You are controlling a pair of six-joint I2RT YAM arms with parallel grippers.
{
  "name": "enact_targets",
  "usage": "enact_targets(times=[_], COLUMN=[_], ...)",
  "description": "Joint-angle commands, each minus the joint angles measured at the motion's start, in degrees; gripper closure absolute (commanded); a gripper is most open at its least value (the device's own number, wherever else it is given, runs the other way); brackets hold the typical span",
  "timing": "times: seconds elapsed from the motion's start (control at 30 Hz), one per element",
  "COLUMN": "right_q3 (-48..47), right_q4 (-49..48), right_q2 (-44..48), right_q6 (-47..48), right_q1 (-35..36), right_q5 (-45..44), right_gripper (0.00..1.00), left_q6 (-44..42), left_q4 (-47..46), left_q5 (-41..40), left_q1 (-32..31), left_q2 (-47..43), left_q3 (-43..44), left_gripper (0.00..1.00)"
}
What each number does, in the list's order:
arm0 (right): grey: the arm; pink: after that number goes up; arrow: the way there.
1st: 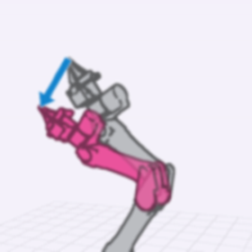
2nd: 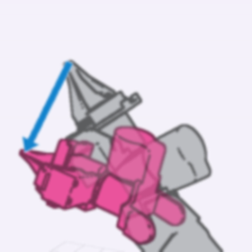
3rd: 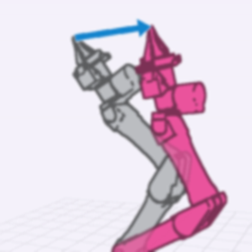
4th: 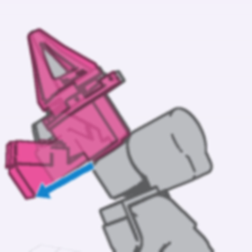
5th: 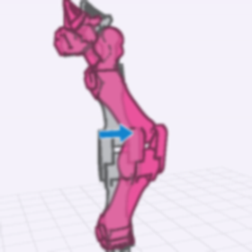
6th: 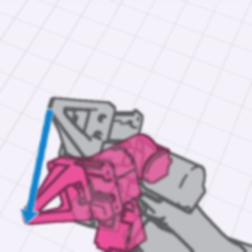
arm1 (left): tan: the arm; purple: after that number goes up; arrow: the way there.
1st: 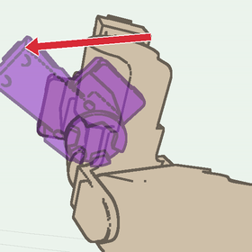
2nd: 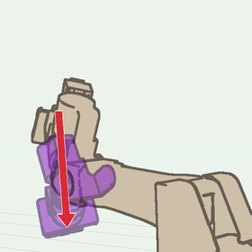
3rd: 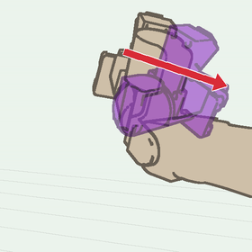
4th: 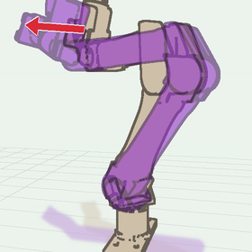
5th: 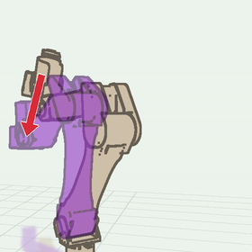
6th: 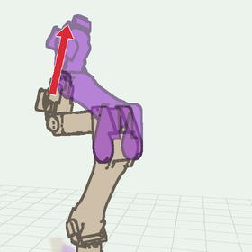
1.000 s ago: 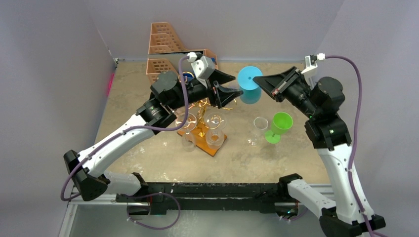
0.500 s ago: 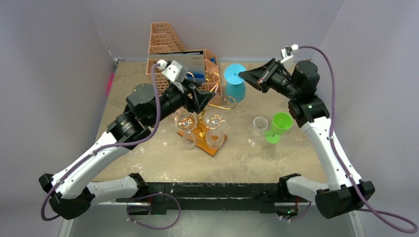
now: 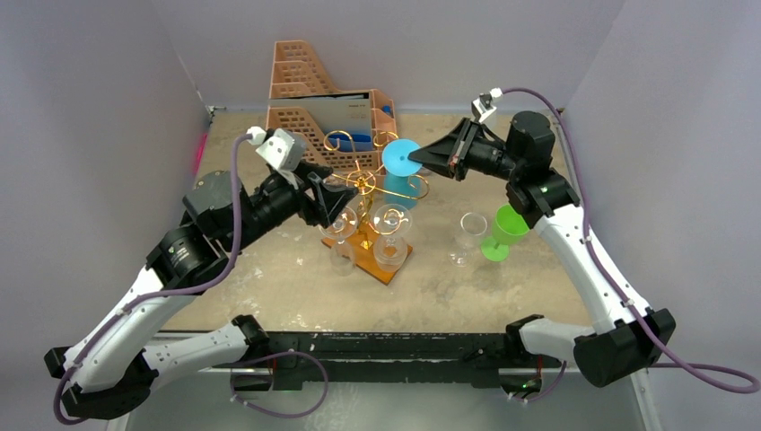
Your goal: Place the wine glass upside down on the wine glass rack
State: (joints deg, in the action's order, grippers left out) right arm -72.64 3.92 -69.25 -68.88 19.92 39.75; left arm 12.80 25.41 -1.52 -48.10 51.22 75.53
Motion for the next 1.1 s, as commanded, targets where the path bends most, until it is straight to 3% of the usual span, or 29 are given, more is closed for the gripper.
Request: enact_targets(times=[0.0, 0.47, 1.07], right_q3=[-0.51, 0.63, 1.17], right_q4=[1.52, 6.38, 15.23], right_q2=[1.50, 4.02, 9.05], right_q6=[1.81, 3.18, 8.33], right_q1=[1.08, 1.61, 1.70], right_q5=[3.39, 3.37, -8.29], right_gripper=[1.00, 1.00, 1.00], left_q6=[-1.34, -1.07, 1.94], left_q4=[1.40, 1.84, -2.03], left_q5=[0.60, -1.10, -4.20], left_q1=[-0.24, -0.25, -0.25], left_q2=[-2.27, -3.29, -4.73], left_q3=[0.63, 0.41, -2.99], left_gripper=[0.39, 0.39, 0.39])
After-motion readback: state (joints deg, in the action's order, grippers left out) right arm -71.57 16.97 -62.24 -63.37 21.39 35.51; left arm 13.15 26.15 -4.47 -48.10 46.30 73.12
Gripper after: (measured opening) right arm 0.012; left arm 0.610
